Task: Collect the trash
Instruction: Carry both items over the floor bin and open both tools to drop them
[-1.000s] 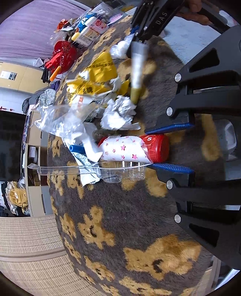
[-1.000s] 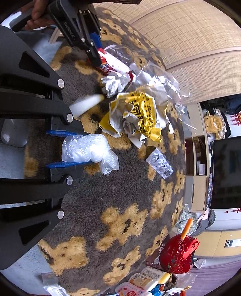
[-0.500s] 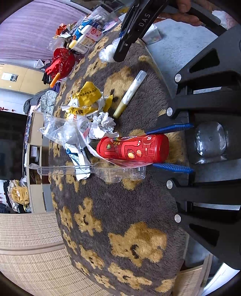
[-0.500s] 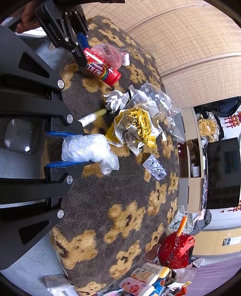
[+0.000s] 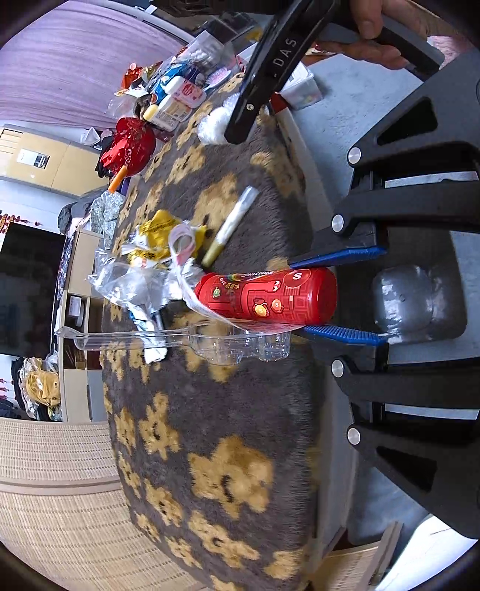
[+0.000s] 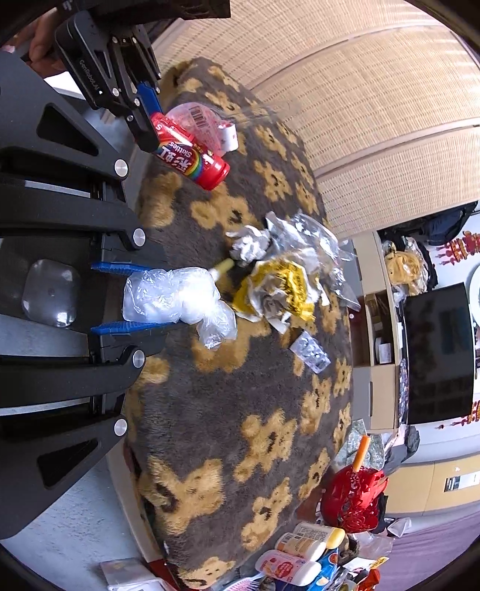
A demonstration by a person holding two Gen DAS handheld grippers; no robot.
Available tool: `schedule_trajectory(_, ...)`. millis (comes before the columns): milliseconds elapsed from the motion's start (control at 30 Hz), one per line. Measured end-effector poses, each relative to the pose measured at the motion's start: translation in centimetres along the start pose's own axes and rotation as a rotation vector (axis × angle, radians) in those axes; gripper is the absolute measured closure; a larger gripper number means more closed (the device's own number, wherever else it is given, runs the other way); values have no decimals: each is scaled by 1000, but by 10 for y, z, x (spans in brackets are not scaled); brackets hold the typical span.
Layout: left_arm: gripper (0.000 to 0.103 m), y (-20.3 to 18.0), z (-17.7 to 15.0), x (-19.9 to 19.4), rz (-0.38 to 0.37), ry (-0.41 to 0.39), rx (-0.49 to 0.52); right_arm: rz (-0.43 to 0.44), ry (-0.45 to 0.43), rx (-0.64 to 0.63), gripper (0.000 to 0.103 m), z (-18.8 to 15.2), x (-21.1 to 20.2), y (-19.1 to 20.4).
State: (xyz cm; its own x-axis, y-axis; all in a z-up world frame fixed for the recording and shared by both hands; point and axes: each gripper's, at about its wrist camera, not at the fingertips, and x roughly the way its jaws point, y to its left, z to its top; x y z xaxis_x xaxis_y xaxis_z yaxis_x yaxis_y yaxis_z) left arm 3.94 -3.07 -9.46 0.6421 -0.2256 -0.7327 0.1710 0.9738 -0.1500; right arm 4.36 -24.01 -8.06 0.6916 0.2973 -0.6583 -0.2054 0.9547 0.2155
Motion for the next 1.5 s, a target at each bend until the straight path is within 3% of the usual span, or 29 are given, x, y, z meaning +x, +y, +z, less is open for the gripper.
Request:
schedule_trajectory(233, 75, -2, -41, -2, -2, 48, -24, 35, 54, 7, 81, -40, -6, 9)
schedule_trajectory(667, 75, 6, -120, 40, -3, 227, -55, 14, 267, 27, 81, -121, 46, 18)
schedule_trajectory(833, 75, 5, -135, 59, -30, 291, -52, 17, 344, 41, 81, -135, 68, 18)
schedule_trajectory(1167, 75, 7, -137, 73, -58, 338, -57, 21, 378, 48, 78, -135, 80, 20)
schedule_trajectory(1233, 73, 5, -136, 75, -58, 343, -49, 21, 378, 49, 66, -134, 83, 22)
schedule_trajectory(1267, 65, 5, -136, 75, -52, 342, -44, 16, 375, 50, 45, -133, 83, 22)
schedule_trajectory(1300, 60, 4, -135, 74, -42, 339, -38, 11, 367, 54, 32, -133, 82, 22)
schedule_trajectory(1433, 38, 4, -130, 72, -9, 322, -32, -13, 347, 70, 29, -127, 79, 16)
schedule_trajectory(1500, 29, 6, -128, 72, 11, 318, -35, -31, 334, 86, 19, -123, 76, 11)
